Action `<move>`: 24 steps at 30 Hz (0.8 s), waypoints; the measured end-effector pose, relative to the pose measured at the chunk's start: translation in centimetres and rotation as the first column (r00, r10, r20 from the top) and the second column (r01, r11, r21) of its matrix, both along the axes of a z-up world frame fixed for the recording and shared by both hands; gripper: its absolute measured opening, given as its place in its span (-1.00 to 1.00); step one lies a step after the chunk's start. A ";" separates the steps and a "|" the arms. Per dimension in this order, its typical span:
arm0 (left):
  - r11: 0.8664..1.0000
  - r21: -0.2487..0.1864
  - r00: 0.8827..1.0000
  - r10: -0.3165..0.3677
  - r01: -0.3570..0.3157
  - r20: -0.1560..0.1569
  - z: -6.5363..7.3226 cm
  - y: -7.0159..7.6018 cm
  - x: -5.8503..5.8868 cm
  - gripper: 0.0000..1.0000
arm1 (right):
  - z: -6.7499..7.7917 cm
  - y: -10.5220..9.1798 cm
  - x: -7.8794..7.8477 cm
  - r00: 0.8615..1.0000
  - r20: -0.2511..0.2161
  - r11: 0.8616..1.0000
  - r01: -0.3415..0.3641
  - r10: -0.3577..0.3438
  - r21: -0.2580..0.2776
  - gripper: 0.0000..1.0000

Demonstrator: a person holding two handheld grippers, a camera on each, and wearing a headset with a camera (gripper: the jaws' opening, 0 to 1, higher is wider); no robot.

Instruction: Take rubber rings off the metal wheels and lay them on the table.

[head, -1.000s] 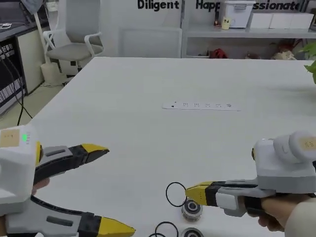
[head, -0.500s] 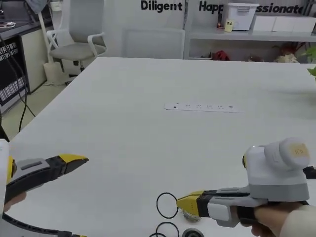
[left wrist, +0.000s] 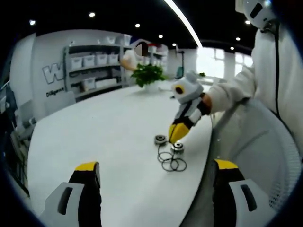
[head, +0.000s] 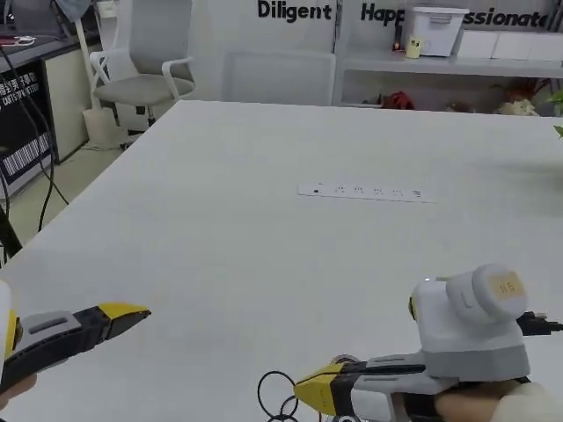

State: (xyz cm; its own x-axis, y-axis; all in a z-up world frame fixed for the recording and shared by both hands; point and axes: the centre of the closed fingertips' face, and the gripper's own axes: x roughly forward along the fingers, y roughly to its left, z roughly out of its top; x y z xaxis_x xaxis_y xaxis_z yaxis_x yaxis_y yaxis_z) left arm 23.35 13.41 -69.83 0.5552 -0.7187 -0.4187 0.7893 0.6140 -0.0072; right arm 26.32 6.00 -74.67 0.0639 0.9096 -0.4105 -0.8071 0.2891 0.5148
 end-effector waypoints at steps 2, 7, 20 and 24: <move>1.000 -0.002 1.000 0.001 -0.001 -0.002 0.0 0.0 0.0 1.00 | -0.3 0.2 -0.4 1.000 -0.002 1.000 -0.015 0.015 -0.008 -1.00; 1.000 -0.007 1.000 0.006 -0.006 -0.003 0.0 0.1 0.0 1.00 | -1.1 0.9 -1.5 0.999 0.001 0.998 -0.053 0.053 -0.031 -1.00; 1.000 0.005 1.000 -0.012 0.012 -0.020 -0.5 -0.2 -0.1 0.99 | -3.9 1.0 -2.2 0.996 0.030 0.990 -0.076 0.080 -0.119 -1.00; 1.000 0.003 1.000 -0.015 0.015 -0.022 -0.5 -0.3 -0.1 0.98 | -4.1 0.7 -1.5 0.997 0.053 0.990 -0.053 0.060 -0.134 -1.00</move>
State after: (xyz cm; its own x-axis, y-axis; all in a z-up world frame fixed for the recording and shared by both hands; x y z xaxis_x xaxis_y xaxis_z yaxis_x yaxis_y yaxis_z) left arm 23.27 13.10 -70.36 0.5353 -0.7253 -0.4329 0.7980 0.6022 -0.0222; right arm 24.83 6.70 -78.77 0.0407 0.8502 -0.5249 -0.8511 0.3046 0.4275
